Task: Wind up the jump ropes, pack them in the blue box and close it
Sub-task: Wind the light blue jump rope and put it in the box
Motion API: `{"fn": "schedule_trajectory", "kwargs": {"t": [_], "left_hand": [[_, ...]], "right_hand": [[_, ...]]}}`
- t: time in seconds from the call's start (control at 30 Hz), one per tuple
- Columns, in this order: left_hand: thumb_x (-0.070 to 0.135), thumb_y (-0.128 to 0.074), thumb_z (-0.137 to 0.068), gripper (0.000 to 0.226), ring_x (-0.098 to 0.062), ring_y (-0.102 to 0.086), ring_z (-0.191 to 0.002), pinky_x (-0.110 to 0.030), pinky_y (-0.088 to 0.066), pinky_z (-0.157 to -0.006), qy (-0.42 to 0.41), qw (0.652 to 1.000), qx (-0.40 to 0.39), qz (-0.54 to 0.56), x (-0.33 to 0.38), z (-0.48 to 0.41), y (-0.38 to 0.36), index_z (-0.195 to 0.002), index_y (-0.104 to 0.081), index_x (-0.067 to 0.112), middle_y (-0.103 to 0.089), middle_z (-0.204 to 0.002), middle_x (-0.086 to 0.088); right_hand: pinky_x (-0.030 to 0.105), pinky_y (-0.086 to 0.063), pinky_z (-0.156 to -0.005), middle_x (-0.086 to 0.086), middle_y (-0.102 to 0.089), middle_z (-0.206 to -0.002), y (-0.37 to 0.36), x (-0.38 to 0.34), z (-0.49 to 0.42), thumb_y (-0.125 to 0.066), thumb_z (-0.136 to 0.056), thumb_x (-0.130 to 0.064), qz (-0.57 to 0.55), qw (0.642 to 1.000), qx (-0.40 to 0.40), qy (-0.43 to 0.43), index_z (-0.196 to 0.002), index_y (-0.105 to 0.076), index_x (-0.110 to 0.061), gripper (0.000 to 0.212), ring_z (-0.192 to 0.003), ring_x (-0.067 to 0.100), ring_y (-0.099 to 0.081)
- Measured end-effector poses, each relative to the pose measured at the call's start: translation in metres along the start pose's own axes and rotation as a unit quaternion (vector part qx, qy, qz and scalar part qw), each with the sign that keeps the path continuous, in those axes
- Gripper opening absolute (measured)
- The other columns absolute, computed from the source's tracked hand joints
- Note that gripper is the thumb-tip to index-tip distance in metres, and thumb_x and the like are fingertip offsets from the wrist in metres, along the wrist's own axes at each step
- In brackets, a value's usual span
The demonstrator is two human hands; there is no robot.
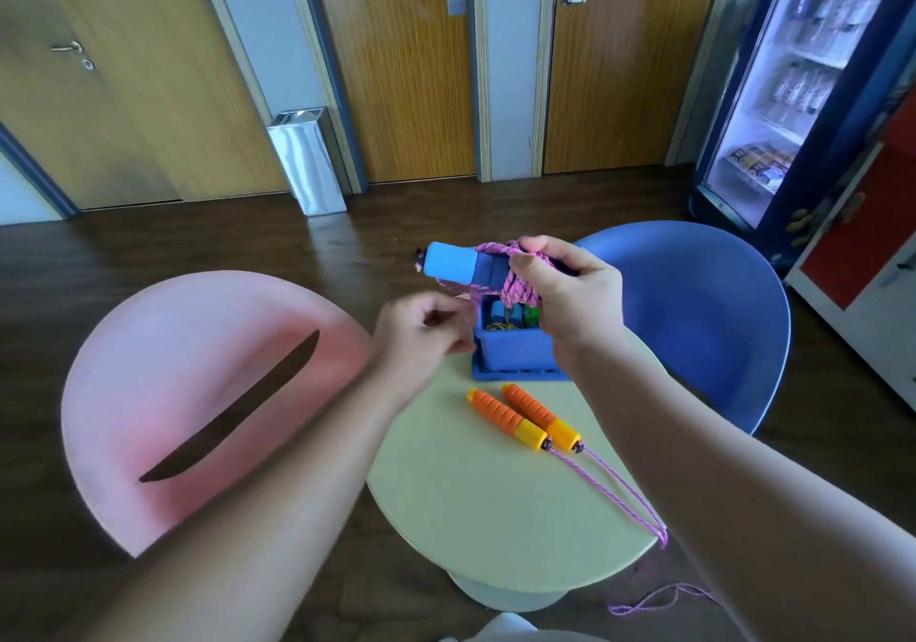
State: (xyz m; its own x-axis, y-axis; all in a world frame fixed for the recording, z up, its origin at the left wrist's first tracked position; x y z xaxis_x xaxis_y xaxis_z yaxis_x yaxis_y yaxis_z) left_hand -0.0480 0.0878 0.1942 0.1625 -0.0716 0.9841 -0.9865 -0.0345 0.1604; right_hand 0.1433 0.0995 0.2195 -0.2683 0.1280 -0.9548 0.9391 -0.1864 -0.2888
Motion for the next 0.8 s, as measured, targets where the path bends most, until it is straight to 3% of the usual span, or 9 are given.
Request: {"fn": "schedule_trajectory", "kwargs": {"t": [0.07, 0.2, 0.3, 0.4, 0.5, 0.57, 0.63, 0.7, 0.8], "left_hand": [[0.002, -0.073, -0.092, 0.017, -0.015, -0.070, -0.062, -0.039, -0.064, -0.073, 0.003, 1.000, -0.012, -0.006, -0.004, 0.004, -0.019, -0.085, -0.076, 0.017, -0.073, -0.075, -0.002], [0.005, -0.072, -0.094, 0.019, -0.018, -0.068, -0.061, -0.039, -0.061, -0.070, 0.002, 0.999, -0.040, 0.003, -0.001, 0.004, -0.044, -0.079, -0.075, 0.017, -0.071, -0.071, -0.005], [0.003, -0.072, -0.093, 0.019, -0.019, -0.069, -0.065, -0.037, -0.061, -0.072, 0.023, 0.998, -0.056, 0.007, -0.003, 0.003, -0.047, -0.080, -0.076, 0.015, -0.073, -0.077, -0.004], [-0.001, -0.072, -0.091, 0.025, -0.020, -0.069, -0.080, -0.039, -0.062, -0.083, 0.076, 0.994, -0.083, 0.014, -0.013, 0.002, -0.034, -0.077, -0.080, 0.018, -0.076, -0.086, -0.001], [-0.005, -0.053, -0.097, 0.028, -0.022, -0.068, -0.082, -0.036, -0.063, -0.069, 0.163, 0.986, 0.001, 0.026, -0.022, -0.004, -0.004, -0.092, -0.072, 0.014, -0.076, -0.106, -0.012], [0.007, -0.045, -0.102, 0.020, -0.025, -0.070, -0.071, -0.033, -0.060, -0.051, 0.226, 0.962, 0.087, 0.125, -0.022, -0.007, 0.014, -0.101, -0.064, 0.010, -0.073, -0.110, -0.015], [0.043, -0.044, -0.106, 0.037, -0.029, -0.073, -0.066, -0.030, -0.057, -0.045, 0.261, 0.939, 0.098, 0.204, -0.016, -0.012, 0.018, -0.114, -0.060, 0.011, -0.074, -0.111, -0.014], [0.073, -0.045, -0.096, 0.060, -0.028, -0.074, -0.065, -0.030, -0.056, -0.045, 0.265, 0.944, 0.072, 0.183, -0.005, -0.020, 0.016, -0.117, -0.058, 0.019, -0.076, -0.103, -0.012], [0.066, -0.064, -0.091, 0.049, -0.019, -0.068, -0.056, -0.028, -0.055, -0.047, 0.239, 0.964, 0.079, 0.086, 0.009, -0.027, 0.013, -0.111, -0.061, 0.021, -0.072, -0.085, -0.007]], "right_hand": [[0.047, -0.064, -0.078, 0.005, -0.078, -0.092, -0.008, 0.001, -0.001, -0.082, -0.081, -0.013, 0.008, 1.000, 0.004, -0.005, -0.084, -0.081, -0.024, 0.011, -0.091, 0.028, -0.076], [0.030, -0.062, -0.065, -0.017, -0.073, -0.076, -0.018, -0.003, -0.004, -0.082, -0.081, -0.015, 0.035, 0.999, 0.004, 0.011, -0.087, -0.080, -0.021, 0.009, -0.083, 0.011, -0.075], [0.027, -0.061, -0.066, -0.013, -0.074, -0.076, -0.021, -0.004, -0.008, -0.082, -0.081, -0.013, 0.054, 0.998, -0.032, 0.010, -0.088, -0.079, -0.018, 0.009, -0.084, 0.014, -0.075], [0.017, -0.050, -0.051, -0.008, -0.072, -0.071, -0.019, -0.003, -0.010, -0.078, -0.086, -0.005, 0.042, 0.995, -0.087, -0.013, -0.098, -0.077, -0.008, 0.013, -0.061, 0.007, -0.068], [0.025, -0.039, -0.048, -0.003, -0.068, -0.071, -0.010, -0.002, -0.015, -0.077, -0.089, -0.015, 0.070, 0.990, -0.124, -0.021, -0.103, -0.077, -0.016, 0.015, -0.057, 0.013, -0.056], [0.042, -0.052, -0.054, 0.010, -0.070, -0.079, -0.007, 0.001, -0.018, -0.077, -0.090, -0.024, 0.094, 0.984, -0.148, -0.014, -0.103, -0.077, -0.028, 0.014, -0.063, 0.025, -0.058], [0.067, -0.056, -0.082, 0.016, -0.073, -0.105, -0.008, 0.005, -0.018, -0.073, -0.093, -0.029, 0.116, 0.977, -0.177, -0.007, -0.110, -0.075, -0.036, 0.019, -0.093, 0.043, -0.069], [0.056, -0.057, -0.092, 0.007, -0.071, -0.120, -0.012, 0.005, -0.017, -0.068, -0.096, -0.031, 0.150, 0.967, -0.208, 0.003, -0.120, -0.071, -0.038, 0.026, -0.113, 0.037, -0.067], [0.037, -0.058, -0.089, -0.004, -0.070, -0.120, -0.016, 0.003, -0.016, -0.061, -0.102, -0.026, 0.186, 0.953, -0.240, 0.021, -0.133, -0.062, -0.038, 0.034, -0.108, 0.018, -0.069]]}}
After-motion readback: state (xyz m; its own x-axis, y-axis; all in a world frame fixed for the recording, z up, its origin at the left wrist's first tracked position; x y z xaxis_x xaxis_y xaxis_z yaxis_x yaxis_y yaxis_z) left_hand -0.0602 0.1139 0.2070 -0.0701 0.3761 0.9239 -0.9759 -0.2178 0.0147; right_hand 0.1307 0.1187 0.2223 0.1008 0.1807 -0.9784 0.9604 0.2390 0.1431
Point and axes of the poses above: each hand's wrist, its own z-axis away from the middle knuckle, its own y-axis out of the back of the hand, x = y × z, the point moved 7 cm from there along -z, towards the middle knuckle
